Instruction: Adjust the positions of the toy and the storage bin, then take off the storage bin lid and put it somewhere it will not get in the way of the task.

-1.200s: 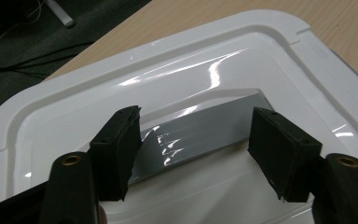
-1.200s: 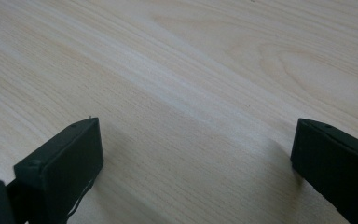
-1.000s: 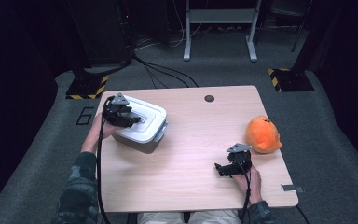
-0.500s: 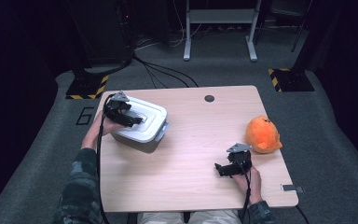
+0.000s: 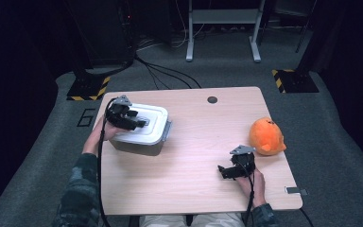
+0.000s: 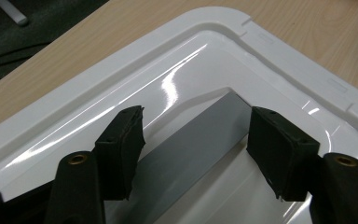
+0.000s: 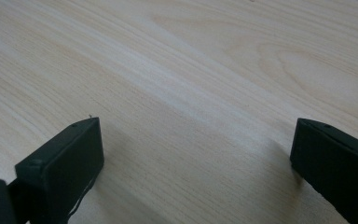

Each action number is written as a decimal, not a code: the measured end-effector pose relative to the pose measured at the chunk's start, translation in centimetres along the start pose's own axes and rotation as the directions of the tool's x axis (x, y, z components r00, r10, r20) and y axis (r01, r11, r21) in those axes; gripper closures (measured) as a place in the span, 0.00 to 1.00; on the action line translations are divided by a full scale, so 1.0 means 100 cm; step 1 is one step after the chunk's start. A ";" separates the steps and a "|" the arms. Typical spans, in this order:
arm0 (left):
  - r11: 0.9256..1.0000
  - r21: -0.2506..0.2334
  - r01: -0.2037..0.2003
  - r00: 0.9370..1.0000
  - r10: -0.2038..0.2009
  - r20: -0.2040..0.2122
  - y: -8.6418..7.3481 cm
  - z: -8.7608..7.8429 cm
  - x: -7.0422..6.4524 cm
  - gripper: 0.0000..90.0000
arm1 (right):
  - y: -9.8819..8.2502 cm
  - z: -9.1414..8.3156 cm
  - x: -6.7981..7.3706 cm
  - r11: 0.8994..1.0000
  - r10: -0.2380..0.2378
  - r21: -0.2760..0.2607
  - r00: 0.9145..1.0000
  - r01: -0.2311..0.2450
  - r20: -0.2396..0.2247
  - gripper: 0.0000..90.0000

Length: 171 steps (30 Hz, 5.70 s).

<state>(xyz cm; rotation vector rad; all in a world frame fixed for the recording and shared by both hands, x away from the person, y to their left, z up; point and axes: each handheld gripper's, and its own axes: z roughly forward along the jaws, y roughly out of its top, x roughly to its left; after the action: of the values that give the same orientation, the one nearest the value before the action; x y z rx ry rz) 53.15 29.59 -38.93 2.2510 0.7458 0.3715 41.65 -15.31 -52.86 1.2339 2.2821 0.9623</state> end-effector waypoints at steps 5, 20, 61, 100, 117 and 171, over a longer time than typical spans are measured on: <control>1.000 0.000 -0.012 1.000 0.012 0.013 0.001 0.000 -0.006 0.49 | 0.000 0.000 0.000 1.000 0.007 0.004 1.000 -0.007 0.002 0.02; 1.000 -0.002 -0.025 0.999 0.025 0.047 0.009 0.007 -0.027 0.67 | 0.000 0.000 -0.001 1.000 -0.009 0.004 1.000 0.009 0.002 0.02; 1.000 0.024 -0.014 0.999 0.015 -0.041 0.042 0.032 -0.096 0.52 | 0.000 -0.001 -0.001 1.000 -0.011 0.003 1.000 0.011 -0.002 0.02; 0.999 -0.033 -0.024 0.999 0.026 0.048 0.045 0.041 -0.111 0.73 | -0.001 -0.001 -0.001 1.000 -0.015 -0.001 1.000 0.015 0.000 0.02; 0.998 -0.030 -0.059 0.996 0.061 0.067 0.069 0.063 -0.122 0.73 | -0.001 -0.001 0.000 1.000 -0.014 -0.003 1.000 0.014 0.004 0.02; 0.994 -0.066 -0.089 0.995 0.091 0.031 0.081 0.030 -0.124 0.74 | -0.001 -0.001 0.000 1.000 -0.010 -0.008 1.000 0.010 0.005 0.03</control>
<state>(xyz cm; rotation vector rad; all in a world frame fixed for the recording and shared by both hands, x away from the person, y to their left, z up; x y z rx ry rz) 48.01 15.80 -35.76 2.2297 0.6077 0.3939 41.56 -15.36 -52.86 1.2193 2.2755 0.9632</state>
